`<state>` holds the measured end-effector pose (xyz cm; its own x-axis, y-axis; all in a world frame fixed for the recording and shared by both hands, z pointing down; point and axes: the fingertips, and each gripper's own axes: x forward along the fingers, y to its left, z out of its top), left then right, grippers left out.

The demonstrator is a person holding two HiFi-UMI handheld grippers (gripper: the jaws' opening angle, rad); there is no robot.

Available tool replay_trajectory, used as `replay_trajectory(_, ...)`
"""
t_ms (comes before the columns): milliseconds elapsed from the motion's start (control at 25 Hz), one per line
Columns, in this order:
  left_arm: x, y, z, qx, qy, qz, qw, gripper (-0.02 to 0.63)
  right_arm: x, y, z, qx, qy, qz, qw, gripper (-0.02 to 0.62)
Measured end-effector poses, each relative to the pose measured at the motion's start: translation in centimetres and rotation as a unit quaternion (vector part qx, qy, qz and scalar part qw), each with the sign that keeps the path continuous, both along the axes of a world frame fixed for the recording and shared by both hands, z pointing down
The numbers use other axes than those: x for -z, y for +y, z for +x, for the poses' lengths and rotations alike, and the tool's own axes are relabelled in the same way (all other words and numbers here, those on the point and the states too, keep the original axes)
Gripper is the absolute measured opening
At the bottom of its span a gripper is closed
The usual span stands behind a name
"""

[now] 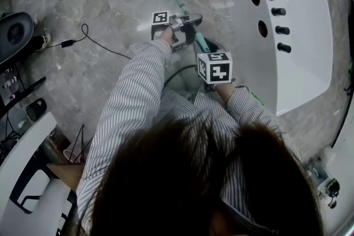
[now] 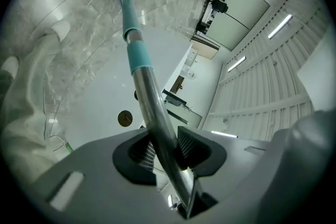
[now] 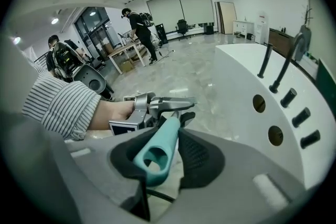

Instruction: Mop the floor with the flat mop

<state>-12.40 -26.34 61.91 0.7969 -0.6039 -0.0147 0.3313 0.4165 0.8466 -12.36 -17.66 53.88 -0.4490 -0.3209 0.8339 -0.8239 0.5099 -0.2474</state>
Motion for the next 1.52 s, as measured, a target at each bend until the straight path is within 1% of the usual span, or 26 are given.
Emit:
replay_trajectory(160, -0.7, -7.0, -3.4, 0.017, -0.008, 0.006, 0.9998, 0.118, -0.9, -6.9, -3.2, 0.008, -0.006, 0.008, 1.0, 0.117)
replay_trajectory(280, -1.2, -12.4, -6.2, 0.058, -0.005, 0.005, 0.9983, 0.116, -1.3, -12.1, -5.7, 0.004, -0.016, 0.008, 1.0, 0.117)
replay_trajectory(360, -1.3, -15.7, -7.9, 0.077, -0.002, 0.004, 0.997, 0.115, -1.4, -15.3, -7.1, 0.007, -0.016, 0.008, 1.0, 0.117)
replay_trajectory(560, -1.5, -23.8, -11.0, 0.079, -0.012, 0.001, 0.9968, 0.115, -1.5, -23.4, -10.0, 0.021, -0.015, 0.008, 1.0, 0.117)
replay_trajectory(680, -1.8, -28.2, -13.2, 0.096, -0.018, 0.001, 0.9953, 0.115, -1.6, -27.7, -12.0, 0.026, -0.019, 0.008, 0.999, 0.117)
replay_trajectory(800, -2.0, -31.5, -15.1, 0.112, -0.02, -0.001, 0.9935, 0.115, -1.7, -31.0, -13.7, 0.023, -0.026, 0.009, 0.999, 0.117)
replay_trajectory(920, -2.4, -33.5, -16.3, 0.116, -0.023, -0.002, 0.993, 0.115, -2.1, -33.1, -14.9, 0.017, -0.033, 0.009, 0.999, 0.117)
replay_trajectory(1040, -2.8, -34.2, -16.8, 0.107, -0.025, 0.0, 0.9939, 0.115, -2.6, -33.7, -15.3, 0.017, -0.034, 0.007, 0.999, 0.117)
replay_trajectory(1200, -3.4, -33.7, -16.0, 0.096, -0.024, -0.008, 0.9951, 0.106, -3.3, -33.1, -14.6, 0.019, -0.026, -0.004, 0.999, 0.117)
replay_trajectory(1320, -3.5, -33.1, -15.8, 0.106, -0.022, -0.012, 0.994, 0.101, -3.4, -32.4, -14.3, 0.013, -0.026, -0.008, 1.0, 0.115)
replay_trajectory(1520, -3.1, -31.7, -15.4, 0.114, -0.02, -0.007, 0.9933, 0.101, -3.0, -30.9, -13.9, 0.012, -0.028, 0.0, 1.0, 0.115)
